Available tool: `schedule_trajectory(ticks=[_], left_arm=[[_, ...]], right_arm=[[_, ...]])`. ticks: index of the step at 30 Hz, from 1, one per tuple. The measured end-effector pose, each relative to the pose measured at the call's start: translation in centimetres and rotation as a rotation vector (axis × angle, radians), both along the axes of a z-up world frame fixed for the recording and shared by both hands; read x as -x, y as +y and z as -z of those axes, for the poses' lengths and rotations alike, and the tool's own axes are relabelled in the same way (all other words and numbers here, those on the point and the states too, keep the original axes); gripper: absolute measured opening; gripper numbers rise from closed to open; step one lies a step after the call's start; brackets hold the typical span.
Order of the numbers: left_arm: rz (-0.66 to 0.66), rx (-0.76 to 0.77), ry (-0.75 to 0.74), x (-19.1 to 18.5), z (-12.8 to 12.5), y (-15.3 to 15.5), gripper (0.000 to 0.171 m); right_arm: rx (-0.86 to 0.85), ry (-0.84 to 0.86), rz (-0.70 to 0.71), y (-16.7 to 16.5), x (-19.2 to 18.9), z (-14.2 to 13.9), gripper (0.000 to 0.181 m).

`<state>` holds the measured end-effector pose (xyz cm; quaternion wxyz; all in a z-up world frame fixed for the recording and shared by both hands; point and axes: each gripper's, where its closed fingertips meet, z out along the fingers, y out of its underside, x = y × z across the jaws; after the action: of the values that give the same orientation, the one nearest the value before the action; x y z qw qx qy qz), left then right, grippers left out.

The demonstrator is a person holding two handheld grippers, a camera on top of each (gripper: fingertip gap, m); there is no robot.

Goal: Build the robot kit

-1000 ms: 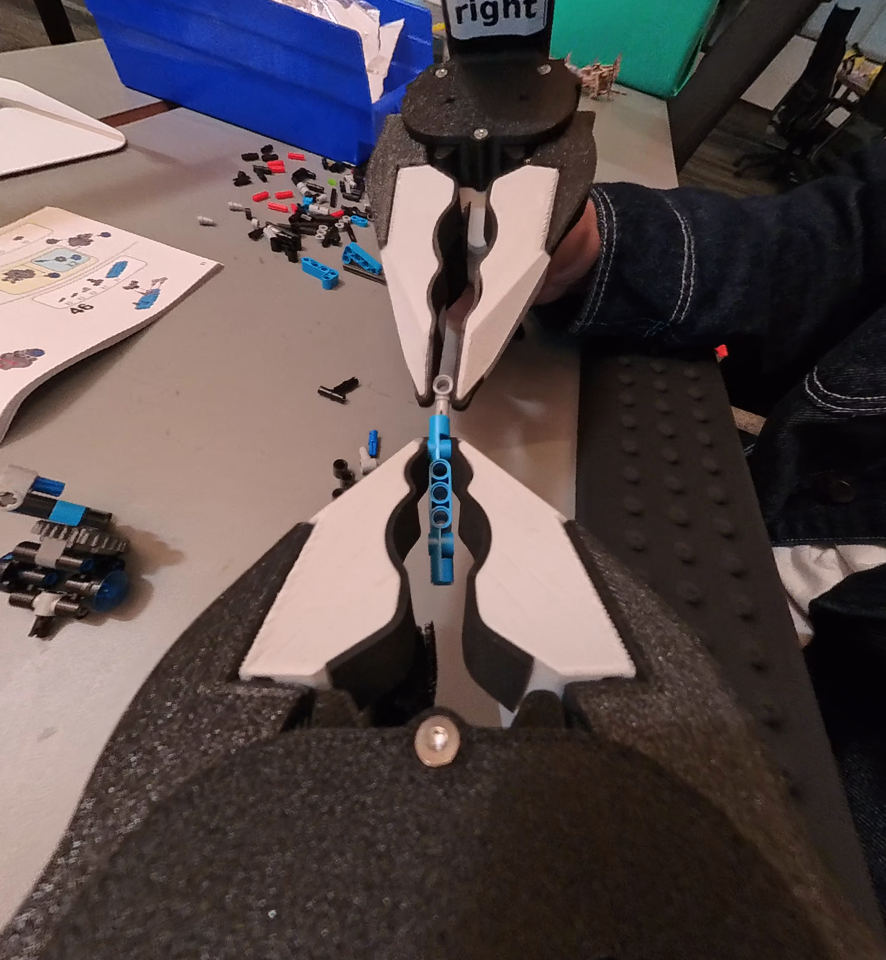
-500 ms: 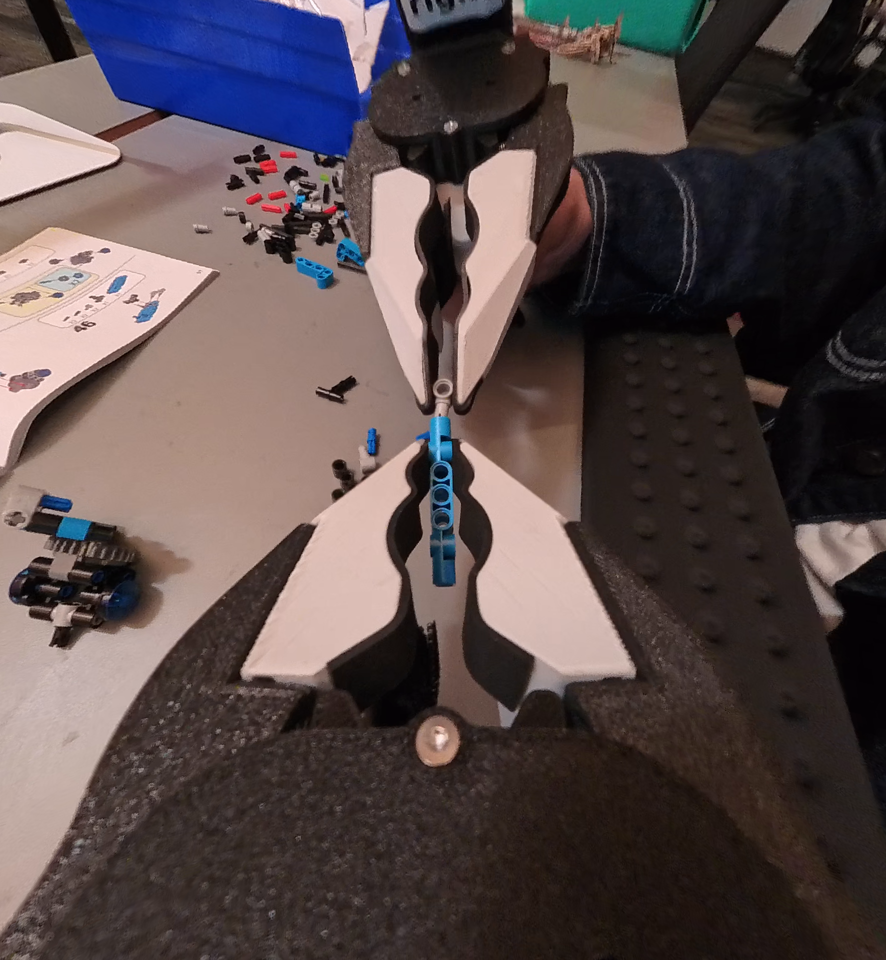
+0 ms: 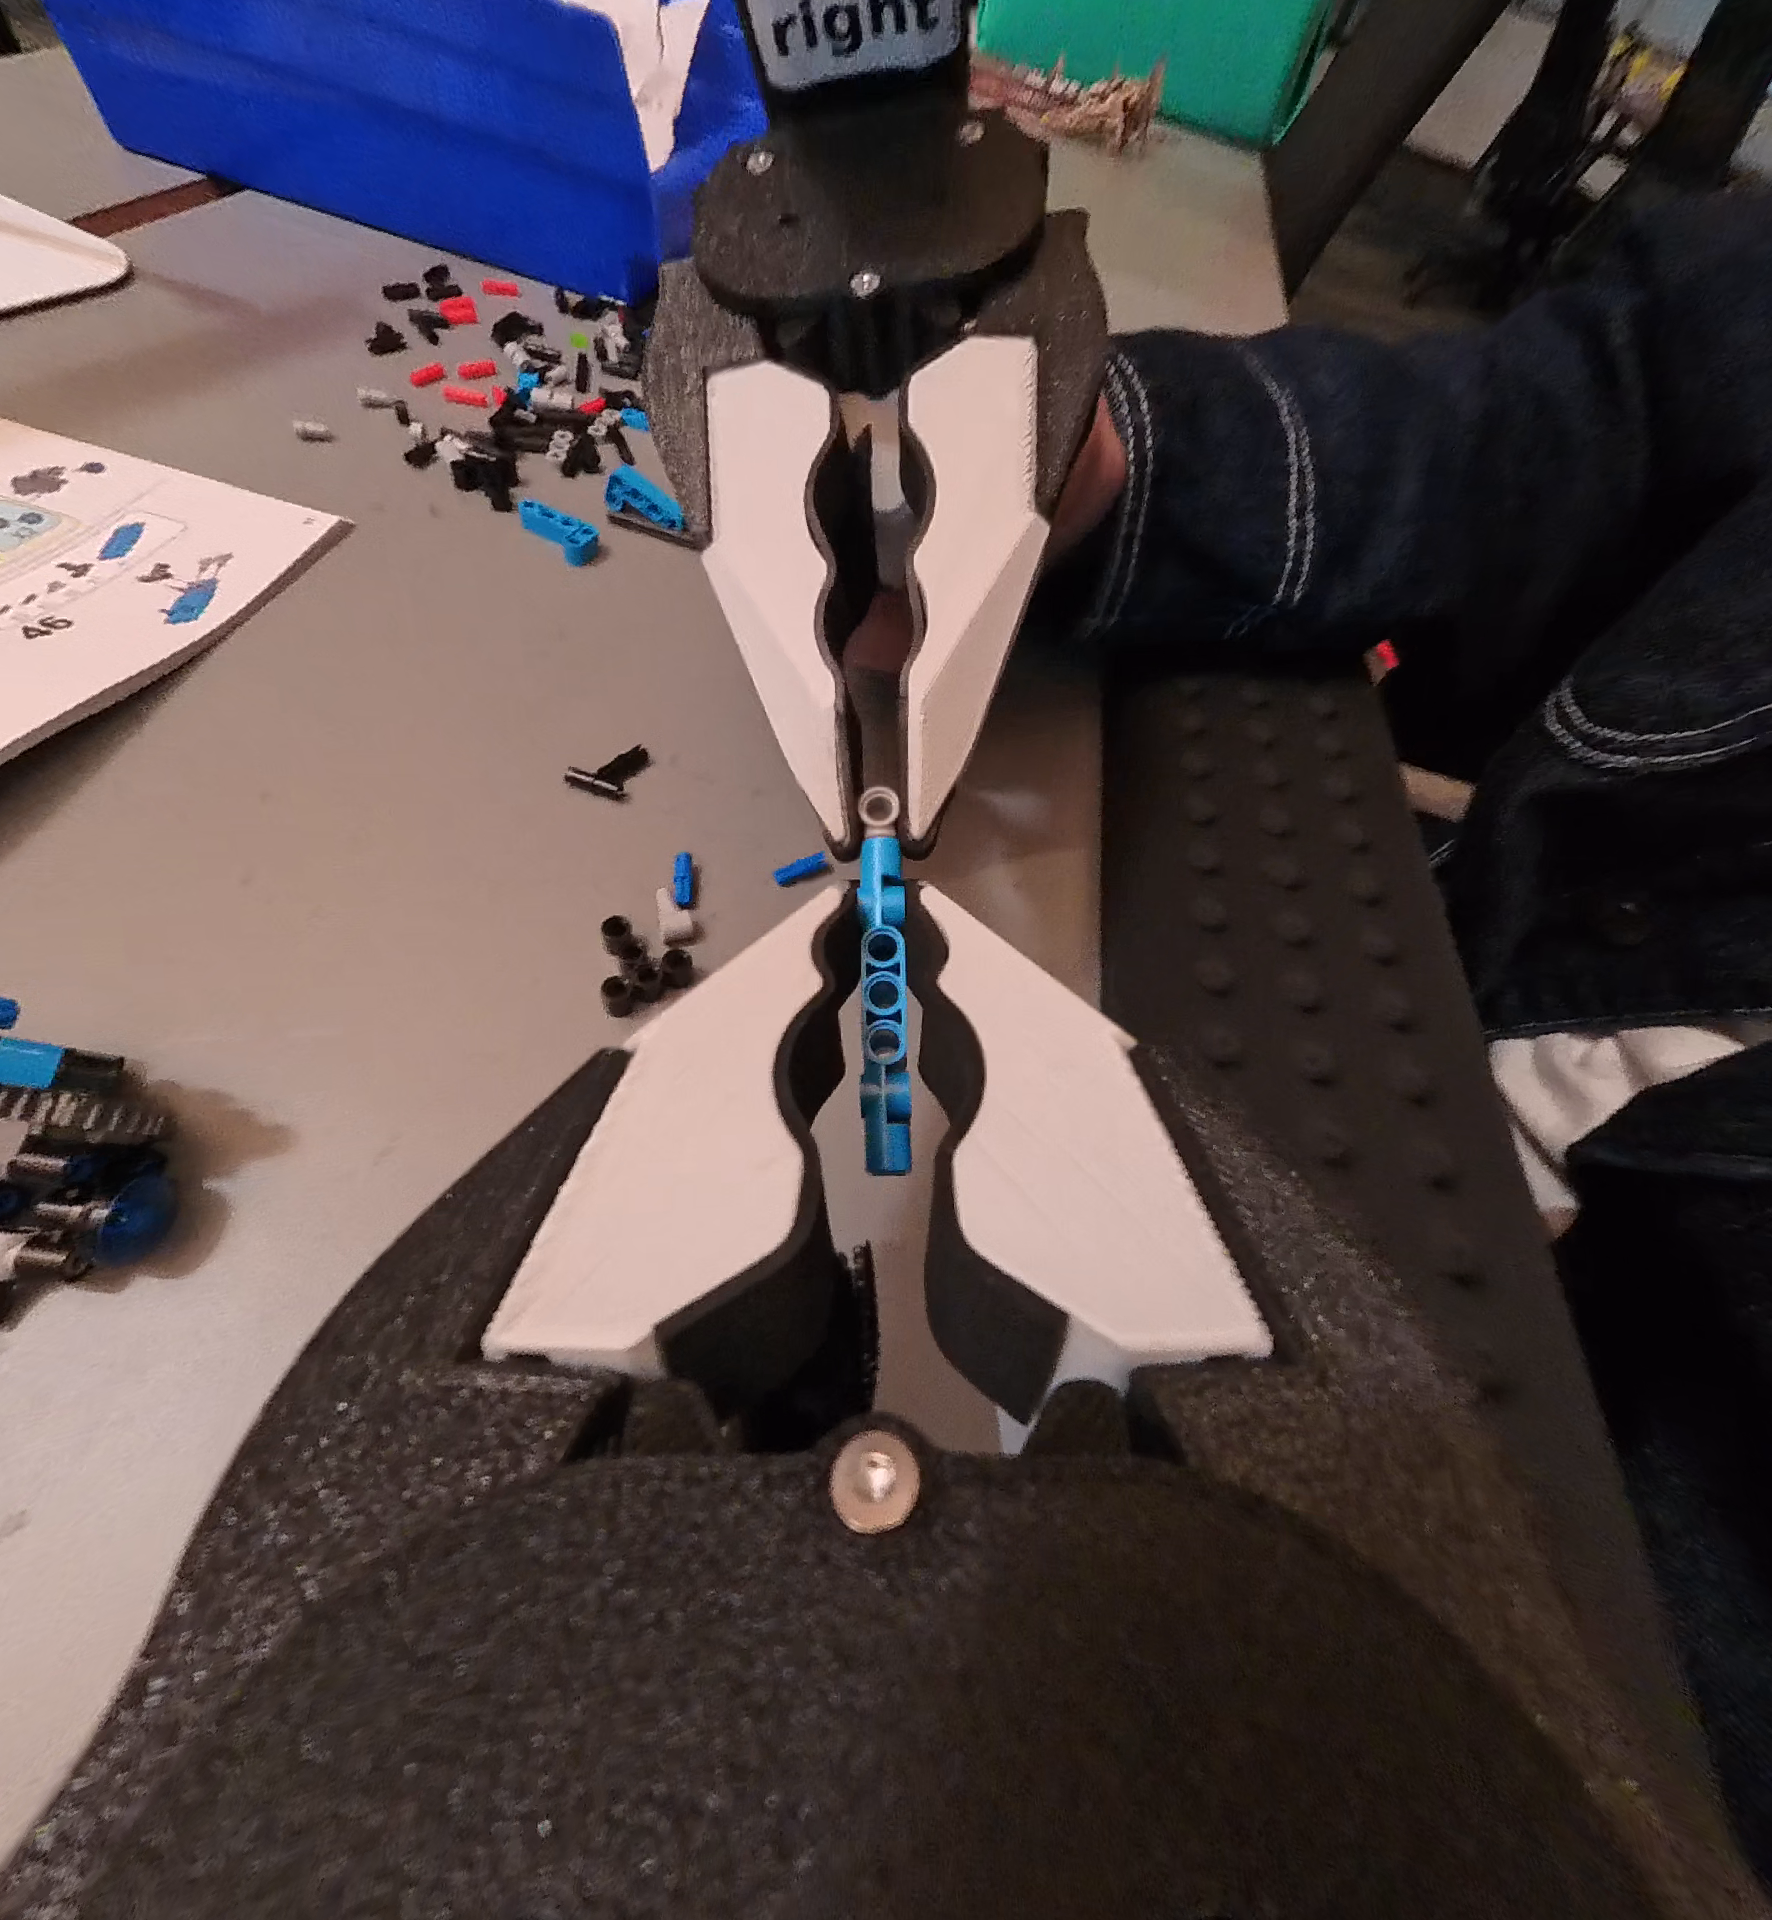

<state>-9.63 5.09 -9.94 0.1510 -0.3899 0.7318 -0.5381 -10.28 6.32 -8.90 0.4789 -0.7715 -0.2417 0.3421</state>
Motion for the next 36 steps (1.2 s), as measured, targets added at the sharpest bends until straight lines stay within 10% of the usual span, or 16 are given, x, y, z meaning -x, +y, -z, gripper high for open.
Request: schedule_trajectory(ticks=[28, 36], left_arm=[[-0.068, -0.048, -0.021, -0.6, 0.0, 1.2, 0.005], [-0.104, 0.295, 0.01, -0.9, -3.2, 2.9, 0.007]], right_arm=[[0.0, -0.035, 0.045, 0.8, -0.7, 0.2, 0.006], [0.012, 0.145, 0.081, 1.4, -1.9, -1.3, 0.017]])
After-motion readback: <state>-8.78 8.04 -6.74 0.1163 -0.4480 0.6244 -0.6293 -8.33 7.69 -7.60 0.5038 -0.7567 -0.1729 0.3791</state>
